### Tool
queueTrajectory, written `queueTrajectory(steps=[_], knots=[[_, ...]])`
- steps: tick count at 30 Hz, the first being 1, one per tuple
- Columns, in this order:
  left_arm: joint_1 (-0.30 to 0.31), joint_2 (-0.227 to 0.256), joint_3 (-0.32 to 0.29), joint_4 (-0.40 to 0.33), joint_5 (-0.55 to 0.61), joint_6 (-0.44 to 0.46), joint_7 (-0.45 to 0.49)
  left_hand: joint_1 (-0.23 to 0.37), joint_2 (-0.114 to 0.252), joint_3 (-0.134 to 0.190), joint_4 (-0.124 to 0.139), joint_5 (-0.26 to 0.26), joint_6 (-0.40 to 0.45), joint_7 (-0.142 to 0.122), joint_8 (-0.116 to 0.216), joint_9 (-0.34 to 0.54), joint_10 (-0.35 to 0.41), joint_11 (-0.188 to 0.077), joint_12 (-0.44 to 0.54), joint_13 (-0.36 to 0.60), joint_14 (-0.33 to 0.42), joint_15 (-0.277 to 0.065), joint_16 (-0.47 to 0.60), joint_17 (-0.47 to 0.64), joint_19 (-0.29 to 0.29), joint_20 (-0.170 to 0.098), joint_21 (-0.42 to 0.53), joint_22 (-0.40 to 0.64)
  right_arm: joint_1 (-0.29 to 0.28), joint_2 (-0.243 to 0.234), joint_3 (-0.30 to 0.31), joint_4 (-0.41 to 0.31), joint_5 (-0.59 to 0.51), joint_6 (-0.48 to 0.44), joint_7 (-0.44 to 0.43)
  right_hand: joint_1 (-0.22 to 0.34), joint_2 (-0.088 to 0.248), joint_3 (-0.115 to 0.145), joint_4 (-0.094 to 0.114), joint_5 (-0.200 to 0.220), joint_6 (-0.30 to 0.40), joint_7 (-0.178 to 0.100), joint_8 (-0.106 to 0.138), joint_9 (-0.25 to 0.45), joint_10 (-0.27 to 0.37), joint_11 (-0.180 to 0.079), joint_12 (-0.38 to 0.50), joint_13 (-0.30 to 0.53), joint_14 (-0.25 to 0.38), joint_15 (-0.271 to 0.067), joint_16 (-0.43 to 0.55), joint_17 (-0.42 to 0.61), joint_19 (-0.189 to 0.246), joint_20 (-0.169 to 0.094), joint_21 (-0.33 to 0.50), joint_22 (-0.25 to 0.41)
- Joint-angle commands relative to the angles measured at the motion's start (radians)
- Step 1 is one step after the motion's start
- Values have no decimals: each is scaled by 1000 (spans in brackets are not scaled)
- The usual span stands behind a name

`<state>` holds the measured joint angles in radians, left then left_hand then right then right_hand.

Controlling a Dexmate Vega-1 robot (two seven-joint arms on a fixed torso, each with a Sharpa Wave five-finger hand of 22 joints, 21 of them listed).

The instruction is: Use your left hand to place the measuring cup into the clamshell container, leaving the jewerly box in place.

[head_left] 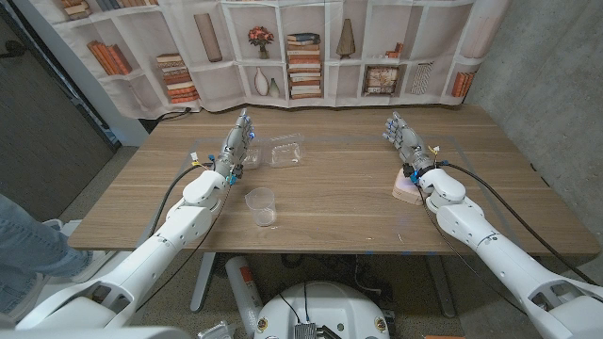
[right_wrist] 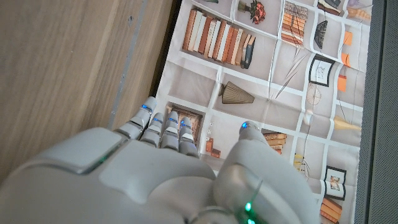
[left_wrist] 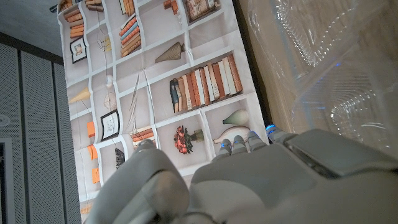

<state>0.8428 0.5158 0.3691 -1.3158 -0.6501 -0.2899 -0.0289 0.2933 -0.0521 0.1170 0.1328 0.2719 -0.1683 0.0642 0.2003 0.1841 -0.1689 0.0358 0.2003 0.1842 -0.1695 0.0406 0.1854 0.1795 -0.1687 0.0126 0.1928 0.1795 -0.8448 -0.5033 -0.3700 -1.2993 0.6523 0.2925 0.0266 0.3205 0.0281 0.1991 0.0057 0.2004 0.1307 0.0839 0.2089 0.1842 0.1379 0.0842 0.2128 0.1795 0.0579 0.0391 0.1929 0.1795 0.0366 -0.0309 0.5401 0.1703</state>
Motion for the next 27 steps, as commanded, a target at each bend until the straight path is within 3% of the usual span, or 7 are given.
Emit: queueTrajectory(steps=[1, 16, 27], knots=[[7, 5, -3, -26, 4, 3, 10, 11, 5, 1, 3, 7, -116, 5, 5, 1, -115, 0, 7, 2, -159, 2, 3, 3, -154, -14, 5, 5, -16, -5, 7, -24, 2, 2, -15, 7, 0, 8, -2, 4, 12, -1, 5, 4, 11, 1, 4, 4, 10, 2, 6, 3, 2, -15, 3, 1], [13, 19, -1, -46, -1, 26, 3, 16, 11, 1, 0, 9, -113, 8, 4, 1, -114, 2, 6, 2, -158, 3, 3, 3, -154, -18, 6, 5, -43, -14, 16, -48, 11, -4, -28, 8, 2, 8, -5, 1, 15, 0, 3, 4, 11, 0, 3, 4, 10, -1, 4, 3, 5, -14, -4, 2], [51, 49, -20, -105, -5, 30, 18, 19, 16, 2, -3, 10, -106, 10, 5, 1, -109, 4, 8, 2, -153, 4, 4, 2, -152, -19, 7, 5, -51, -23, 23, -60, 7, 5, -32, 8, 2, 7, -6, -1, 16, -1, 0, 4, 10, -3, 2, 4, 10, 0, 3, 3, 6, -14, -9, 2]])
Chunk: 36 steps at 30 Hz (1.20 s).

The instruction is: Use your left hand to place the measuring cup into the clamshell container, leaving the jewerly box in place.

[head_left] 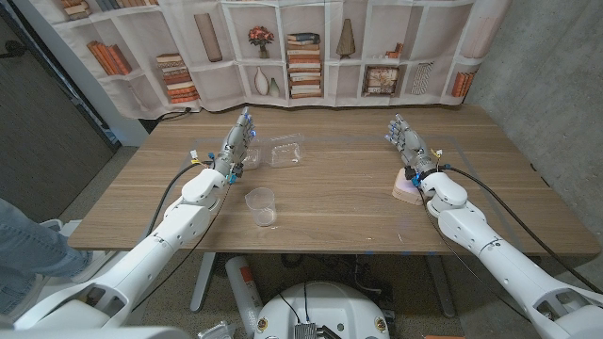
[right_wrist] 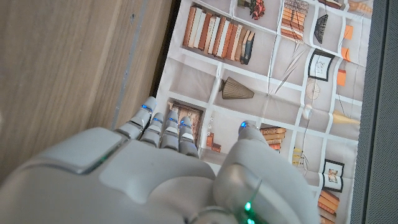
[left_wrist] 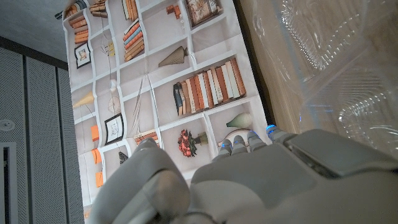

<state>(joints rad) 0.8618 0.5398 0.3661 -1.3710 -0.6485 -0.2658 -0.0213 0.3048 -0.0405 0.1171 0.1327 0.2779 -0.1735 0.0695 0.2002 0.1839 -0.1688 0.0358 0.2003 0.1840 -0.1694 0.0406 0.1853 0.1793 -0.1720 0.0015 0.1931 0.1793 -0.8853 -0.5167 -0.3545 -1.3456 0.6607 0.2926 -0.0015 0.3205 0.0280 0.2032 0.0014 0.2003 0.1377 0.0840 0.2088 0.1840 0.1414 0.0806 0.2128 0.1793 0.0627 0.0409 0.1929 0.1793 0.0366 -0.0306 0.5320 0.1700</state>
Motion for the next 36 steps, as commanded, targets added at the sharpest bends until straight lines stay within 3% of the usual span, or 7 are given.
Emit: queueTrajectory(steps=[1, 18, 36], knots=[[35, 28, -18, -57, -9, 8, 13, 8, 5, 2, -3, 4, -100, 5, 5, 1, -108, 4, 9, 2, -152, 5, 5, 3, -149, -8, 7, 5, -11, -11, 8, -17, -4, 3, -9, 8, 2, 3, -2, -1, 8, -1, 0, 4, 7, 0, 2, 4, 5, -3, 3, 3, 6, -15, -2, 2], [60, 39, -28, -81, 3, -23, 16, 16, 13, 2, -8, 4, -84, 2, 8, 1, -91, 4, 13, 2, -137, 4, 9, 2, -151, -7, 7, 5, -8, -3, 11, -4, -1, 2, -20, 6, 3, 2, -4, -4, 14, -1, -1, 4, 11, 5, 3, 4, 7, -2, 3, 4, 7, -14, -11, 3], [86, 61, -46, -84, 12, -84, -13, 23, 19, 2, -13, 4, -67, -3, 11, 1, -73, -1, 18, 2, -120, 1, 11, 2, -145, -5, 10, 5, -15, -8, 7, -35, -28, -13, -67, 6, 6, 2, -6, -5, 17, -4, -3, 4, 12, 2, 2, 4, 8, -2, 2, 4, 10, -14, -20, 3]])
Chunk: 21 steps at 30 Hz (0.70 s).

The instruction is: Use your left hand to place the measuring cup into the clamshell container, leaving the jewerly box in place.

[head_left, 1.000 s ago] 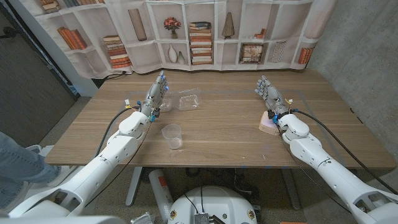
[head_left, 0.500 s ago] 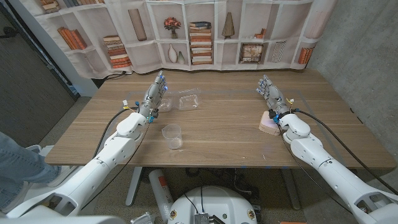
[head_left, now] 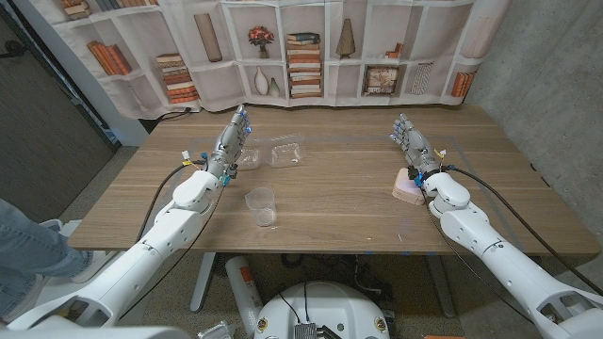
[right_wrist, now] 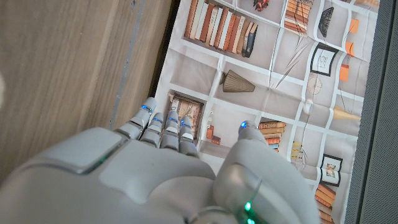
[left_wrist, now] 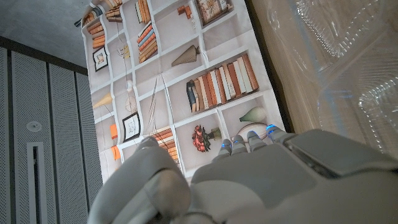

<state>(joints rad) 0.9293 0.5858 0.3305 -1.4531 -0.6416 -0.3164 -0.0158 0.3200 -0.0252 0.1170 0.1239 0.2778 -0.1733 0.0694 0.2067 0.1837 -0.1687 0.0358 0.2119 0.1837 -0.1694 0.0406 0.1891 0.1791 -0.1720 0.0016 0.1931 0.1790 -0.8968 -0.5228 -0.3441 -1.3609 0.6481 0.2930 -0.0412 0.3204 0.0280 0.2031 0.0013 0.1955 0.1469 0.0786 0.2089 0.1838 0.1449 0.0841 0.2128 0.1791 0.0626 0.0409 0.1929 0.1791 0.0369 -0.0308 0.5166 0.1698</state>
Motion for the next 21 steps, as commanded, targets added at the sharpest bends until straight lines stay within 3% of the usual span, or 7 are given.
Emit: queueTrajectory(steps=[1, 21], knots=[[21, 17, -11, -2, 4, -35, -22, 9, 4, 2, -4, 4, -64, -3, 5, 1, -73, 0, 6, 2, -118, 0, 8, 2, -144, -5, 10, 5, -4, -2, -3, -21, -16, -14, -29, 6, 6, 2, -6, 0, 8, 2, -3, 4, 9, -2, 2, 4, 9, -2, 2, 4, 10, -14, -4, 3], [100, 68, -43, -69, 34, -70, 2, 16, 9, 0, -9, 4, -48, -3, 6, 2, -62, 2, 6, 2, -110, -1, 7, 2, -139, 0, 12, 5, 0, 4, -4, -28, -28, -23, -56, 5, 7, 1, -8, -2, 13, 1, -4, 5, 10, -2, 1, 4, 10, -2, 2, 5, 13, -13, -13, 3]])
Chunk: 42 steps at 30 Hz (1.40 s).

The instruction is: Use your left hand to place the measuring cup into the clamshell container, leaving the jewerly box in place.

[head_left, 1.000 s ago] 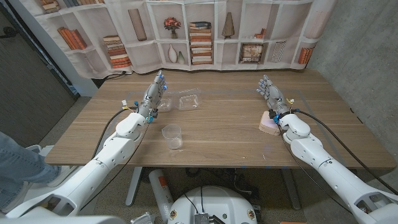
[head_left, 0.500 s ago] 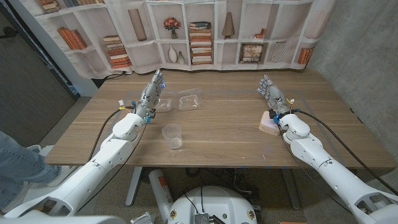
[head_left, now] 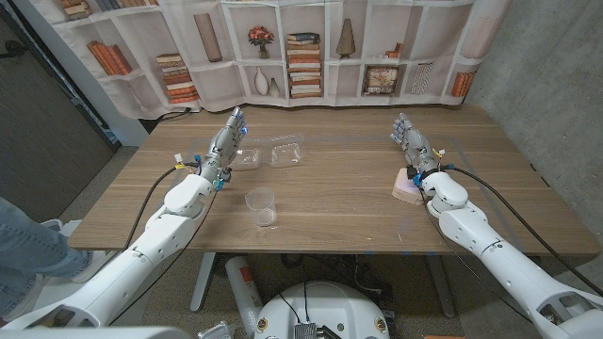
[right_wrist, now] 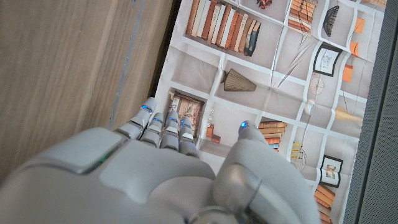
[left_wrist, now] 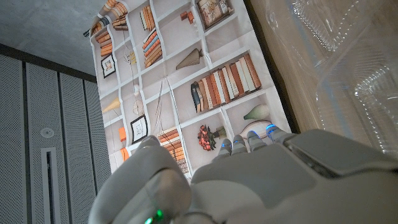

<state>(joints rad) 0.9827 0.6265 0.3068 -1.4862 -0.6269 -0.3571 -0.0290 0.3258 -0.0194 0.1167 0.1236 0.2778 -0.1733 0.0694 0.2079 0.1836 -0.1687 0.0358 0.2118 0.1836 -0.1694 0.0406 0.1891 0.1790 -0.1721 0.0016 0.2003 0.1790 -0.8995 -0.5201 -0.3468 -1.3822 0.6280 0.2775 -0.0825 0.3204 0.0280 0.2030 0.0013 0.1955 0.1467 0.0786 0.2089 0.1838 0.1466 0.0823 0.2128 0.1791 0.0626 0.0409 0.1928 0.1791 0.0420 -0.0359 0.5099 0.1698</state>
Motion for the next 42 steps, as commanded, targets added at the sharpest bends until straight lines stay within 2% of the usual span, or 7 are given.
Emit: queueTrajectory(steps=[1, 16, 37, 42], knots=[[50, 29, -20, -37, 22, -32, 17, 11, 3, 1, -9, 4, -48, -3, 5, 2, -61, 2, 7, 2, -110, -1, 7, 2, -139, 0, 5, 5, 3, 1, -2, -8, -9, -10, -16, 5, 8, 2, -8, -2, 14, 1, -4, 5, 9, 1, 1, 4, 11, -2, 2, 5, 9, -8, -7, 4], [80, 35, -34, -21, 15, -80, -10, 15, 6, -1, -12, 4, -38, -7, 5, 2, -55, -2, 6, 1, -105, -3, 6, 2, -139, 3, 4, 5, 10, 4, -12, -14, -18, -21, -21, 5, 8, 1, -11, -2, 20, 0, -3, 5, 10, 3, 1, 5, 14, -1, 2, 5, 12, -9, -13, 4], [157, 70, -76, -58, 32, -137, -5, 21, 9, -3, -16, 4, -24, -15, 6, 2, -46, -9, 6, 1, -92, -7, 7, 2, -137, 5, 5, 5, 16, 6, -18, -21, -25, -29, -27, 5, 9, 1, -13, -3, 21, 0, -5, 5, 12, 1, 1, 5, 15, -1, 2, 5, 14, -8, -19, 4], [165, 86, -83, -59, 18, -139, -31, 23, 9, -3, -17, 4, -20, -16, 6, 2, -42, -10, 7, 1, -89, -7, 8, 2, -135, 6, 5, 5, 20, 5, -20, -19, -24, -38, -26, 5, 9, 1, -13, -3, 21, 0, -5, 5, 12, 1, 1, 5, 15, -2, 1, 5, 15, -7, -21, 4]])
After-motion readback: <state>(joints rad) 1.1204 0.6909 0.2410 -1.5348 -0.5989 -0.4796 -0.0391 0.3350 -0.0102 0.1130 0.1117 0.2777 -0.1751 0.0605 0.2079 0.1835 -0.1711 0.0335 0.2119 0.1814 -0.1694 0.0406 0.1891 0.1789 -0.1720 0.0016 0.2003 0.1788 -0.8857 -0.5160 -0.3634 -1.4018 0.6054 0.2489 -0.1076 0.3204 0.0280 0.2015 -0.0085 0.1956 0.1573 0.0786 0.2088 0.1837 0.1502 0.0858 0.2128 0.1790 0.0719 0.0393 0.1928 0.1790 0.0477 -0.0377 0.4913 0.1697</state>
